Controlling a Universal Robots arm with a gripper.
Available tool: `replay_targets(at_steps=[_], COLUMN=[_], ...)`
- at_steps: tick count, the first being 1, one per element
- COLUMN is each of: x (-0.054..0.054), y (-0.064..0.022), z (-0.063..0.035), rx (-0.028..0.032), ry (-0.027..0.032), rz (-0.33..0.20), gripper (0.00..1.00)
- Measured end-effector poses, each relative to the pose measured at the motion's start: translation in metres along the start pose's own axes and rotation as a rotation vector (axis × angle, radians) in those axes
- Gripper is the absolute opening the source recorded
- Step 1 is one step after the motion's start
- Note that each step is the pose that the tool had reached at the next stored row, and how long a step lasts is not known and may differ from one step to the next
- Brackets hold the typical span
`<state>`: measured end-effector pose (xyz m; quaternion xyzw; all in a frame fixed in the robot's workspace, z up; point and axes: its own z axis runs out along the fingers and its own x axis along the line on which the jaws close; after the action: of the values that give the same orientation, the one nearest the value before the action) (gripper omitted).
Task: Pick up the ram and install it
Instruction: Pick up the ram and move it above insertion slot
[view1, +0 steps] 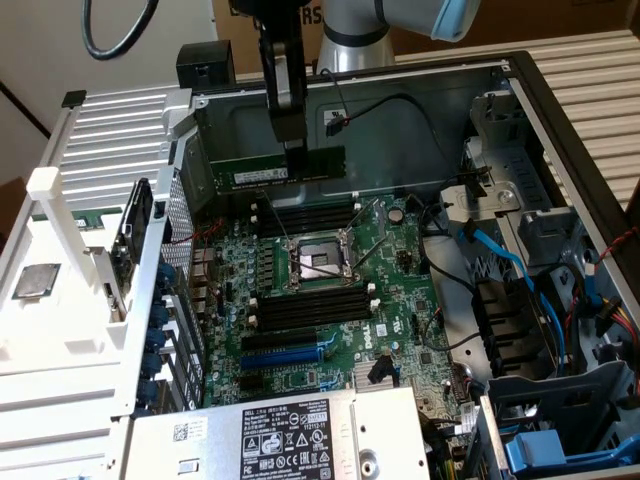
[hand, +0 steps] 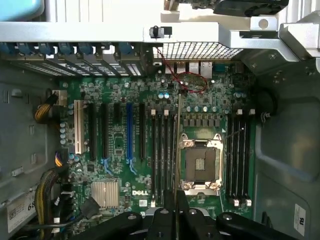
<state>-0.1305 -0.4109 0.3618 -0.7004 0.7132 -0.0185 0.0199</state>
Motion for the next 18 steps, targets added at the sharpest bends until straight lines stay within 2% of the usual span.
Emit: replay_targets(at_steps=[3,6,7,12,18], x=[0.000,-0.001,-0.002,-0.004,-0.004], y=[-0.0029,-0.0116,-0.0132,-0.0129,-0.0129], z=[0.0073,0.0134,0.0189,0.0298,0.0304], rx=[0.0009,0.0011,0.0013,0.0013,0.0000], ry=[0.0007,0.0071,0.0074,0.0070,0.0071], rz=[-0.001,-0.004,-0.010,-0.016,-0.016], gripper=[0.13,0.13,0.13,0.13,0.13])
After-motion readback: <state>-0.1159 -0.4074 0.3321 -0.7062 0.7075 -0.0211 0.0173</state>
